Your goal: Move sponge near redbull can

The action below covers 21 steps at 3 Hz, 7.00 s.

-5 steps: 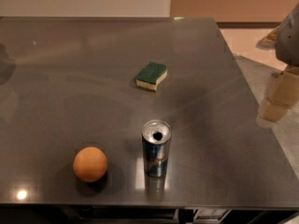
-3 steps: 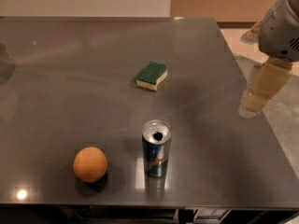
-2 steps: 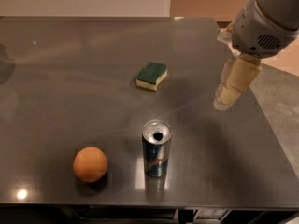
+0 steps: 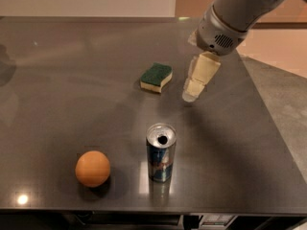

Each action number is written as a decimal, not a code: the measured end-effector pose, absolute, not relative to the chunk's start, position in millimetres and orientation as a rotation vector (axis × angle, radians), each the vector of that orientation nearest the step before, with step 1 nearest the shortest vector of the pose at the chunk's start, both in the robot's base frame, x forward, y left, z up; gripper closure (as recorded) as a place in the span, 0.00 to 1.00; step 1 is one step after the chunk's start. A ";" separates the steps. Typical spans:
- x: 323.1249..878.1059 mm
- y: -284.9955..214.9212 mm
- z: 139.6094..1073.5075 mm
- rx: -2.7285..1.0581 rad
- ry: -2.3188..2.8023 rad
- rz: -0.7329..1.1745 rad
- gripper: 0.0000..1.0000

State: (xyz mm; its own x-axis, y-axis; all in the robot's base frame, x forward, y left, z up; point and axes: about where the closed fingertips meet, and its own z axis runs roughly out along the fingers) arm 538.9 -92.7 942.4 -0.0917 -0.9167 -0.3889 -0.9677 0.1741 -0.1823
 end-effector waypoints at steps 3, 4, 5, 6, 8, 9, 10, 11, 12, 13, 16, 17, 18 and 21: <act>630.9 -83.1 874.9 -1.797 2.097 0.317 0.00; 648.4 -77.5 859.8 -1.808 2.102 0.346 0.00; 657.6 -64.4 851.9 -1.806 2.089 0.373 0.00; 660.9 -48.4 845.9 -1.815 2.070 0.395 0.00; 662.3 -34.8 834.2 -1.846 2.083 0.397 0.41; 659.3 -35.0 835.5 -1.856 2.077 0.401 0.64; 650.1 -42.0 848.6 -1.876 2.046 0.409 0.87; 629.3 -57.4 871.4 -1.918 1.999 0.420 1.00; 602.0 -76.3 889.1 -1.971 1.956 0.432 1.00; 570.6 -90.5 896.1 -2.023 1.913 0.458 1.00; 473.7 -86.5 869.4 -2.164 1.840 0.547 1.00; 458.7 -86.4 859.2 -2.168 1.852 0.554 0.83; 458.4 -85.0 858.1 -2.165 1.851 0.549 0.59; 461.1 -80.7 859.7 -2.155 1.841 0.529 0.00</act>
Offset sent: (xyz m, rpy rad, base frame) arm 0.1065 0.0053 -0.0740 0.0472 0.1346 0.0035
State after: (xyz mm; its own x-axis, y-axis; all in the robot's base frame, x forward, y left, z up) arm 461.1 -80.7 859.7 0.1321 -0.8917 -0.4328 -0.9854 -0.1652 0.0398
